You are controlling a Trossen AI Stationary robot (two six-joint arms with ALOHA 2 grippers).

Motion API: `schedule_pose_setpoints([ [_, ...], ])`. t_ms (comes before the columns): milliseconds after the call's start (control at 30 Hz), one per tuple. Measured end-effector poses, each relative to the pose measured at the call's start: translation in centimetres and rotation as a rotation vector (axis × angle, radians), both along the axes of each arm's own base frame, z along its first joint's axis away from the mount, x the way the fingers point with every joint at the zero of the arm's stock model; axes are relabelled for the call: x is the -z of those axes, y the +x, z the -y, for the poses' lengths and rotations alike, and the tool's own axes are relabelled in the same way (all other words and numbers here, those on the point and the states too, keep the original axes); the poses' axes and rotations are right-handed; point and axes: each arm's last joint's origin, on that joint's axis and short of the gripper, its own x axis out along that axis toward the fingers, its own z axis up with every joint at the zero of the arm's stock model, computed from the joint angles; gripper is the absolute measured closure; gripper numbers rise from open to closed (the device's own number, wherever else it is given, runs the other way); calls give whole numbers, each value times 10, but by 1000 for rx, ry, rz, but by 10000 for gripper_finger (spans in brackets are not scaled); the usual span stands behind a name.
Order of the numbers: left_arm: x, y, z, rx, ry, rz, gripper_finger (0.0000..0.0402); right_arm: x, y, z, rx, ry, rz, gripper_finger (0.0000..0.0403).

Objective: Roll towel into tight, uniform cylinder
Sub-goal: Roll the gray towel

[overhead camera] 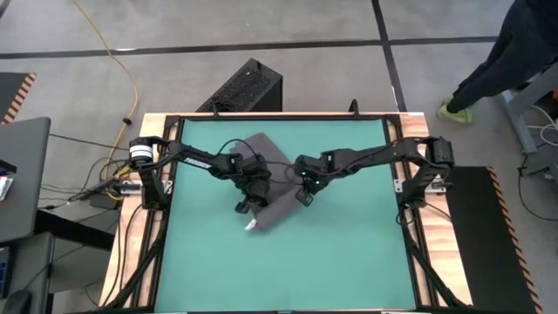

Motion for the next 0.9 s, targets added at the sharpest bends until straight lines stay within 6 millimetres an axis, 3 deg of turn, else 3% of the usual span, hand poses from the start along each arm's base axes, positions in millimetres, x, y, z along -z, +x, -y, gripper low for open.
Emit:
schedule_pose_setpoints([
  [300,-11,-2,0,-22,30,14,402,34,16,0,-48,54,-38,394],
  [433,-37,-9,1,-70,182,28,401,35,18,0,-52,57,-23,394],
  [567,-77,-18,7,-90,289,141,402,34,18,0,-41,60,-14,394],
  [733,-122,-26,33,-26,158,410,401,34,18,0,-38,62,-14,394],
  [900,-120,-26,70,38,165,516,402,34,18,0,-31,64,-11,394],
])
